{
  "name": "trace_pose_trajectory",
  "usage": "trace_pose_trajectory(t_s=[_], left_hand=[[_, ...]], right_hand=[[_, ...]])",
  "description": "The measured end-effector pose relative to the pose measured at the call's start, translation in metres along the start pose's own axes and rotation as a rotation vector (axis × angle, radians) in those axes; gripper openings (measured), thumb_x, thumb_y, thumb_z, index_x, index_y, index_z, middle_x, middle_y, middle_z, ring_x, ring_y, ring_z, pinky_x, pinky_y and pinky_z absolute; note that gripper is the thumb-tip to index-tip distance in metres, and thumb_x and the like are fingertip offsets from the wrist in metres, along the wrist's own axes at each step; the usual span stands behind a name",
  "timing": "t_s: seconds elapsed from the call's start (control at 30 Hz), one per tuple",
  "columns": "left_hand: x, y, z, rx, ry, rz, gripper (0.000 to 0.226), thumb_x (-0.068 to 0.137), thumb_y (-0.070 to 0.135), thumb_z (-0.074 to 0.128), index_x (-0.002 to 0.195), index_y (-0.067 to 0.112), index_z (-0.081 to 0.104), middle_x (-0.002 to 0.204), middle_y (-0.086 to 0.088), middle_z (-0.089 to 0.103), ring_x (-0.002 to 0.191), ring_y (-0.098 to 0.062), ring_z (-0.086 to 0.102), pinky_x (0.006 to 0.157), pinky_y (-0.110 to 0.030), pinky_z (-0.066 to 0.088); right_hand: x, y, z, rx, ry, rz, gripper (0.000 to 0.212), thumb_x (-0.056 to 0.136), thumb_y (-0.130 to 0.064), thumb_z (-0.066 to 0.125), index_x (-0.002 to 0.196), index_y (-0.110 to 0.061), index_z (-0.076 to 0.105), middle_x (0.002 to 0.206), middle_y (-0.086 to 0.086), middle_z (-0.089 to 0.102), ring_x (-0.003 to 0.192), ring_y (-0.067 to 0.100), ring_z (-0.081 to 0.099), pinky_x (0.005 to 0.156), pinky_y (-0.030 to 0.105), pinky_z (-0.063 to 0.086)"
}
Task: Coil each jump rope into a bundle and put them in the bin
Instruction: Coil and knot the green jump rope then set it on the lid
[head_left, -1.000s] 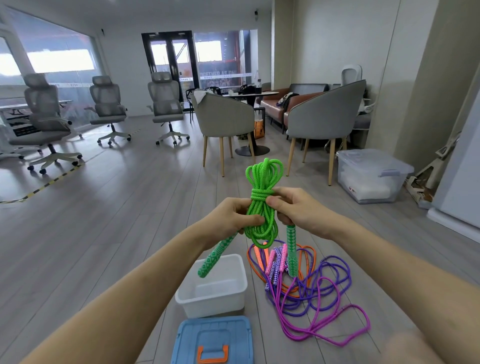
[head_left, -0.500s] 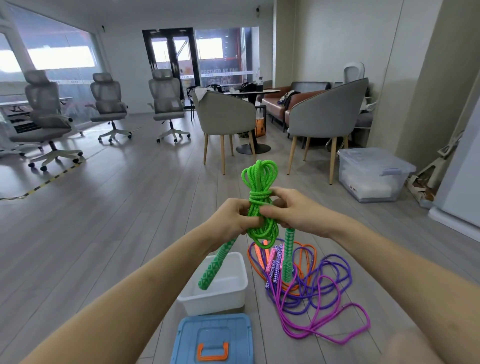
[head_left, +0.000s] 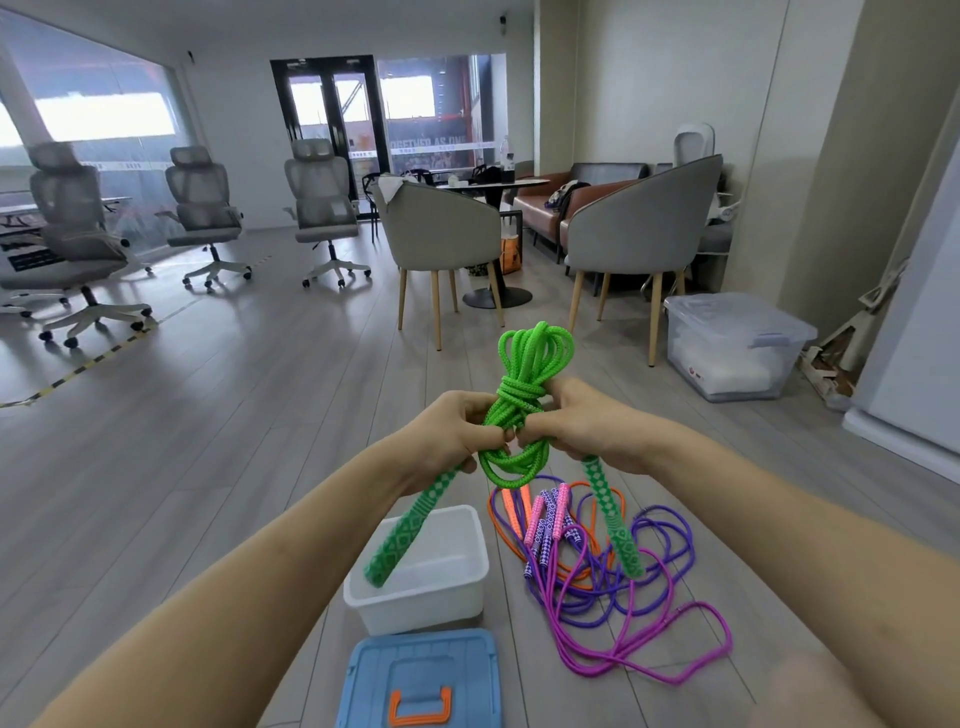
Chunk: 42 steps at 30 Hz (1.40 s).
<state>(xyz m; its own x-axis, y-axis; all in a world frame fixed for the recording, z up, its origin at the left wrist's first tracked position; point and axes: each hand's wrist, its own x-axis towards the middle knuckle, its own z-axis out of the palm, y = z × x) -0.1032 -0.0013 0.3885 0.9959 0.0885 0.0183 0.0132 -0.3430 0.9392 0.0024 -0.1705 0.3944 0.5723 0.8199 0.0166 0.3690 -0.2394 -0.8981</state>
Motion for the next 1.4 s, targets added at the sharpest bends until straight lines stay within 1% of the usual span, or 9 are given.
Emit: trace_pose_trajectory(t_s=[0.37, 0.57, 0.7, 0.83, 0.93, 1.0, 1.1, 1.3, 1.4], left_hand=[[-0.004, 0.019, -0.003, -0.744, -0.191, -0.202, 0.049, 0.093, -0.020, 0.042, 0.137, -0.004, 0.055, 0.096, -0.022, 0.061, 0.068, -0.011, 0.061, 0.037, -0.009, 0.039], [-0.009, 0.018, -0.001, -0.575, -0.279, -0.279, 0.029, 0.091, 0.006, 0.054, 0.119, 0.004, 0.061, 0.092, -0.010, 0.062, 0.072, -0.012, 0.057, 0.035, -0.012, 0.031], [-0.007, 0.023, 0.011, -0.315, -0.153, -0.185, 0.023, 0.105, 0.029, 0.056, 0.116, 0.010, 0.048, 0.068, 0.004, 0.048, 0.053, -0.003, 0.040, 0.034, -0.013, 0.022], [-0.006, 0.017, 0.014, -0.207, -0.079, -0.114, 0.033, 0.104, 0.046, 0.051, 0.113, 0.014, 0.052, 0.066, 0.007, 0.038, 0.056, -0.005, 0.028, 0.038, -0.015, 0.017], [-0.004, 0.010, 0.016, -0.236, 0.015, -0.107, 0.039, 0.102, 0.055, 0.047, 0.110, 0.018, 0.053, 0.065, 0.007, 0.035, 0.057, -0.006, 0.025, 0.040, -0.017, 0.014], [0.001, 0.006, 0.018, -0.308, 0.092, -0.105, 0.042, 0.101, 0.058, 0.044, 0.109, 0.018, 0.053, 0.064, 0.008, 0.036, 0.054, -0.005, 0.025, 0.040, -0.017, 0.014], [0.012, -0.001, 0.018, -0.401, 0.201, -0.120, 0.051, 0.101, 0.061, 0.042, 0.117, 0.014, 0.053, 0.062, 0.008, 0.037, 0.050, -0.004, 0.027, 0.036, -0.016, 0.020], [0.022, -0.014, 0.018, -0.498, 0.293, -0.100, 0.050, 0.105, 0.052, 0.041, 0.124, 0.008, 0.054, 0.060, 0.007, 0.038, 0.047, -0.004, 0.029, 0.035, -0.018, 0.022], [0.020, -0.014, 0.018, -0.542, 0.219, -0.091, 0.052, 0.105, 0.053, 0.039, 0.128, 0.010, 0.056, 0.061, 0.008, 0.036, 0.050, -0.003, 0.026, 0.035, -0.016, 0.020]], right_hand=[[-0.006, 0.001, -0.015, 0.093, -0.132, -0.109, 0.046, 0.095, 0.003, 0.060, 0.129, -0.026, 0.051, 0.080, 0.003, 0.050, 0.055, 0.008, 0.036, 0.048, 0.023, 0.029], [-0.006, 0.005, -0.014, -0.125, -0.172, -0.073, 0.035, 0.094, -0.006, 0.065, 0.126, -0.015, 0.055, 0.082, -0.007, 0.066, 0.062, 0.009, 0.046, 0.053, 0.024, 0.041], [-0.001, 0.005, -0.012, -0.164, -0.145, -0.091, 0.050, 0.080, -0.023, 0.072, 0.128, -0.025, 0.057, 0.116, 0.022, 0.067, 0.095, 0.028, 0.064, 0.090, 0.051, 0.056], [-0.003, 0.009, -0.019, -0.103, -0.133, -0.142, 0.044, 0.091, -0.012, 0.075, 0.130, -0.024, 0.062, 0.123, -0.002, 0.072, 0.118, 0.013, 0.065, 0.103, 0.031, 0.052], [-0.002, 0.014, -0.015, -0.206, -0.042, -0.186, 0.030, 0.094, -0.019, 0.074, 0.124, -0.017, 0.068, 0.114, -0.003, 0.074, 0.104, 0.008, 0.066, 0.090, 0.021, 0.050], [0.002, 0.013, -0.012, -0.248, 0.049, -0.196, 0.018, 0.096, -0.024, 0.072, 0.107, -0.010, 0.071, 0.091, 0.001, 0.071, 0.076, 0.006, 0.064, 0.073, 0.023, 0.050], [0.006, 0.012, -0.013, -0.421, 0.142, -0.212, 0.030, 0.098, -0.035, 0.068, 0.075, -0.015, 0.066, 0.061, -0.006, 0.055, 0.051, 0.001, 0.046, 0.056, 0.022, 0.037], [0.006, 0.010, -0.011, -0.507, 0.169, -0.376, 0.032, 0.101, -0.032, 0.063, 0.078, -0.011, 0.071, 0.062, -0.003, 0.055, 0.057, 0.006, 0.046, 0.055, 0.021, 0.034], [0.005, 0.017, -0.014, -0.430, 0.159, -0.346, 0.027, 0.101, -0.030, 0.064, 0.075, -0.025, 0.066, 0.063, -0.005, 0.055, 0.058, 0.004, 0.048, 0.056, 0.019, 0.035]])
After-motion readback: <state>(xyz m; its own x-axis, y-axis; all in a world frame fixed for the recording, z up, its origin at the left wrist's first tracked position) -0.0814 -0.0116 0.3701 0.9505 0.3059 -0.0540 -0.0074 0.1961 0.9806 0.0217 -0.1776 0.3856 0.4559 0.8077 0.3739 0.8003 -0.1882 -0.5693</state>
